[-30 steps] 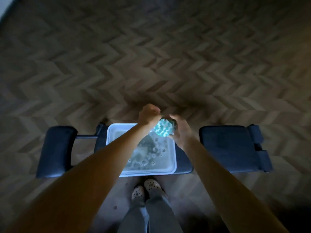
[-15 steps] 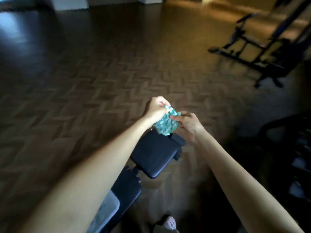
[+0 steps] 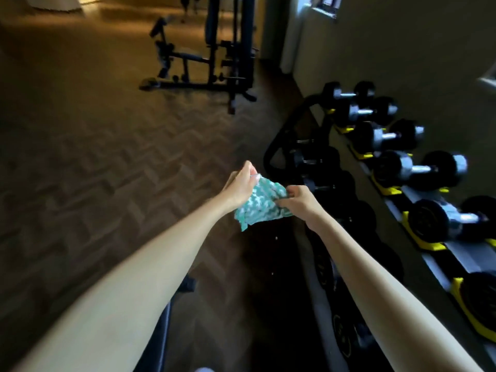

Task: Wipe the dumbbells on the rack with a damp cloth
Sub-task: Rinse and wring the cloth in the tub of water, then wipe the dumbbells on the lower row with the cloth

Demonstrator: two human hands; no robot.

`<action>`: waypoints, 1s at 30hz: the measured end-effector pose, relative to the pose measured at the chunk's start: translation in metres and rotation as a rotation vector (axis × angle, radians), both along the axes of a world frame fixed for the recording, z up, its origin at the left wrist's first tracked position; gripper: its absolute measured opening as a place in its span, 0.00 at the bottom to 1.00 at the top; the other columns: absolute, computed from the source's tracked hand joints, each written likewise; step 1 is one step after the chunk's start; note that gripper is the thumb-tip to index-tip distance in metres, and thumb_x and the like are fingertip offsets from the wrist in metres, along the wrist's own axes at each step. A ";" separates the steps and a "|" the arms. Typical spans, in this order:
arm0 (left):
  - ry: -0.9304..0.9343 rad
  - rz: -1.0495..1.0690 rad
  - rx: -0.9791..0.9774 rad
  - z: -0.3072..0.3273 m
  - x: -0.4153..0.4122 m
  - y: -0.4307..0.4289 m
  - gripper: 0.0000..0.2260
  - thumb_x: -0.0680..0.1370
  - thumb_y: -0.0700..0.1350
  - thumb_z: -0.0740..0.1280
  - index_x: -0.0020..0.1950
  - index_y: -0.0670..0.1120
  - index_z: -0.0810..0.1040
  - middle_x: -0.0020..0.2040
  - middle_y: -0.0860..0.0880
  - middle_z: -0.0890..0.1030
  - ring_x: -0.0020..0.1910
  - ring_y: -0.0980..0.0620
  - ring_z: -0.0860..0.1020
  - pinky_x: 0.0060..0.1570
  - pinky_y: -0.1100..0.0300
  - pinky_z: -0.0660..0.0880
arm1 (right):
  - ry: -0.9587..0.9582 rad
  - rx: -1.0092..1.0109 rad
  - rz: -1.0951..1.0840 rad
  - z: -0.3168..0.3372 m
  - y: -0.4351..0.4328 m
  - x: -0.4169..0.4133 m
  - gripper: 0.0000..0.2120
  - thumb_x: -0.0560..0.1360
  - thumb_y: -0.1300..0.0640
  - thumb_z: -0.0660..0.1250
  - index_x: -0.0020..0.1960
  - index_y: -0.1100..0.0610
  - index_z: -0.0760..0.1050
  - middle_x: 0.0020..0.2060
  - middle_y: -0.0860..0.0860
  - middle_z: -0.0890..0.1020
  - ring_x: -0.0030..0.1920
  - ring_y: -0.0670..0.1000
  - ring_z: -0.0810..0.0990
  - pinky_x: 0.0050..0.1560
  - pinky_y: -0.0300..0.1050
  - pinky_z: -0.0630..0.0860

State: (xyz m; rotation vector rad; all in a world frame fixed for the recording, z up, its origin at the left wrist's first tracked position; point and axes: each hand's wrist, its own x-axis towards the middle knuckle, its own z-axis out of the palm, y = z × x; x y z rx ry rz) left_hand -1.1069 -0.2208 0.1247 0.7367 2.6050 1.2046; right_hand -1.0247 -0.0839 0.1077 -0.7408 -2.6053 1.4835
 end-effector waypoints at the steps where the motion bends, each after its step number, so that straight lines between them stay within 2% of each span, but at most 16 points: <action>1: -0.003 -0.027 -0.008 0.000 -0.006 0.018 0.06 0.81 0.46 0.58 0.46 0.45 0.65 0.32 0.51 0.68 0.28 0.54 0.65 0.24 0.66 0.62 | -0.007 0.039 -0.088 -0.004 0.016 -0.003 0.07 0.69 0.61 0.72 0.42 0.64 0.77 0.36 0.55 0.77 0.40 0.52 0.75 0.39 0.43 0.68; 3: -0.038 -0.108 -0.025 -0.001 -0.025 0.050 0.09 0.80 0.49 0.61 0.46 0.45 0.67 0.32 0.52 0.69 0.28 0.54 0.66 0.24 0.66 0.62 | -0.025 0.107 -0.235 -0.007 0.040 -0.011 0.11 0.70 0.55 0.72 0.38 0.61 0.76 0.35 0.54 0.78 0.39 0.52 0.76 0.38 0.43 0.66; 5: -0.097 -0.238 -0.054 0.000 -0.049 0.075 0.13 0.76 0.54 0.67 0.46 0.46 0.68 0.35 0.52 0.71 0.31 0.54 0.69 0.28 0.62 0.64 | -0.023 0.143 -0.359 -0.010 0.060 -0.023 0.13 0.71 0.51 0.71 0.36 0.60 0.77 0.34 0.54 0.78 0.39 0.52 0.76 0.36 0.44 0.66; 9: -0.066 -0.465 -0.265 -0.008 -0.117 0.118 0.18 0.69 0.54 0.74 0.48 0.46 0.71 0.49 0.49 0.73 0.46 0.51 0.73 0.39 0.60 0.69 | -0.015 0.143 -0.504 -0.027 0.095 -0.067 0.12 0.72 0.52 0.71 0.36 0.60 0.77 0.33 0.54 0.78 0.37 0.51 0.76 0.34 0.44 0.66; 12: 0.007 -0.553 -0.381 -0.017 -0.171 0.147 0.16 0.72 0.51 0.72 0.48 0.44 0.70 0.48 0.49 0.71 0.46 0.50 0.71 0.43 0.59 0.68 | 0.007 -0.114 -0.632 -0.036 0.111 -0.110 0.10 0.71 0.54 0.72 0.37 0.61 0.77 0.28 0.53 0.75 0.22 0.46 0.73 0.23 0.36 0.66; 13: -0.001 -0.582 -0.388 -0.019 -0.189 0.156 0.14 0.73 0.50 0.71 0.47 0.44 0.69 0.47 0.49 0.70 0.45 0.50 0.70 0.41 0.59 0.67 | 0.033 -0.258 -0.671 -0.038 0.115 -0.124 0.09 0.71 0.57 0.72 0.36 0.60 0.76 0.28 0.54 0.74 0.18 0.44 0.70 0.20 0.34 0.63; 15: -0.066 -0.611 -0.359 -0.025 -0.229 0.181 0.10 0.76 0.48 0.68 0.44 0.45 0.69 0.42 0.50 0.71 0.41 0.51 0.70 0.35 0.61 0.65 | 0.100 -0.508 -0.774 -0.043 0.130 -0.152 0.07 0.71 0.61 0.71 0.36 0.59 0.76 0.28 0.55 0.72 0.17 0.45 0.66 0.20 0.33 0.58; 17: -0.127 -0.554 -0.283 -0.033 -0.252 0.195 0.06 0.77 0.46 0.66 0.45 0.45 0.70 0.40 0.50 0.74 0.40 0.52 0.72 0.34 0.61 0.65 | 0.127 -0.563 -0.773 -0.048 0.139 -0.163 0.13 0.71 0.62 0.72 0.33 0.57 0.70 0.25 0.52 0.69 0.17 0.44 0.64 0.20 0.34 0.57; 19: -0.132 -0.516 -0.250 -0.043 -0.278 0.224 0.05 0.77 0.46 0.64 0.47 0.45 0.71 0.39 0.49 0.74 0.38 0.51 0.72 0.33 0.59 0.65 | 0.118 -0.525 -0.771 -0.058 0.158 -0.179 0.20 0.71 0.61 0.73 0.33 0.55 0.61 0.24 0.48 0.65 0.19 0.43 0.62 0.20 0.35 0.58; 22: -0.115 -0.604 -0.286 -0.063 -0.297 0.261 0.09 0.79 0.49 0.61 0.44 0.45 0.66 0.35 0.50 0.67 0.29 0.54 0.65 0.28 0.59 0.61 | -0.062 -0.336 -0.759 -0.071 0.184 -0.196 0.13 0.69 0.60 0.74 0.43 0.57 0.68 0.34 0.50 0.74 0.31 0.46 0.72 0.29 0.39 0.66; 23: -0.122 -0.650 -0.301 -0.072 -0.302 0.278 0.11 0.80 0.50 0.60 0.42 0.45 0.65 0.34 0.50 0.66 0.28 0.54 0.63 0.27 0.59 0.60 | -0.108 -0.257 -0.814 -0.078 0.196 -0.203 0.11 0.69 0.61 0.73 0.44 0.58 0.70 0.36 0.51 0.76 0.36 0.49 0.74 0.32 0.41 0.68; 25: -0.136 -0.742 -0.328 -0.087 -0.308 0.303 0.16 0.80 0.51 0.60 0.37 0.47 0.60 0.33 0.51 0.64 0.27 0.54 0.61 0.28 0.59 0.58 | -0.153 -0.161 -0.997 -0.097 0.218 -0.209 0.09 0.69 0.61 0.70 0.38 0.57 0.69 0.36 0.53 0.76 0.40 0.52 0.75 0.36 0.44 0.69; 26: -0.148 -0.804 -0.336 -0.095 -0.313 0.322 0.17 0.79 0.52 0.61 0.36 0.48 0.59 0.33 0.51 0.63 0.27 0.54 0.60 0.28 0.59 0.58 | -0.143 -0.169 -1.107 -0.110 0.234 -0.215 0.10 0.70 0.61 0.68 0.36 0.57 0.67 0.37 0.54 0.77 0.40 0.53 0.76 0.38 0.44 0.72; 28: -0.176 -0.912 -0.350 -0.104 -0.318 0.346 0.18 0.78 0.53 0.63 0.35 0.49 0.58 0.34 0.52 0.62 0.28 0.54 0.59 0.29 0.61 0.58 | -0.139 -0.206 -1.271 -0.132 0.257 -0.224 0.08 0.70 0.60 0.66 0.38 0.60 0.66 0.49 0.61 0.76 0.43 0.58 0.79 0.47 0.52 0.78; 30: -0.189 -0.989 -0.384 -0.115 -0.329 0.378 0.18 0.76 0.52 0.67 0.35 0.50 0.59 0.34 0.52 0.64 0.29 0.54 0.62 0.30 0.61 0.60 | -0.158 -0.308 -1.415 -0.153 0.284 -0.241 0.09 0.73 0.59 0.64 0.49 0.63 0.69 0.60 0.63 0.67 0.45 0.59 0.77 0.53 0.58 0.78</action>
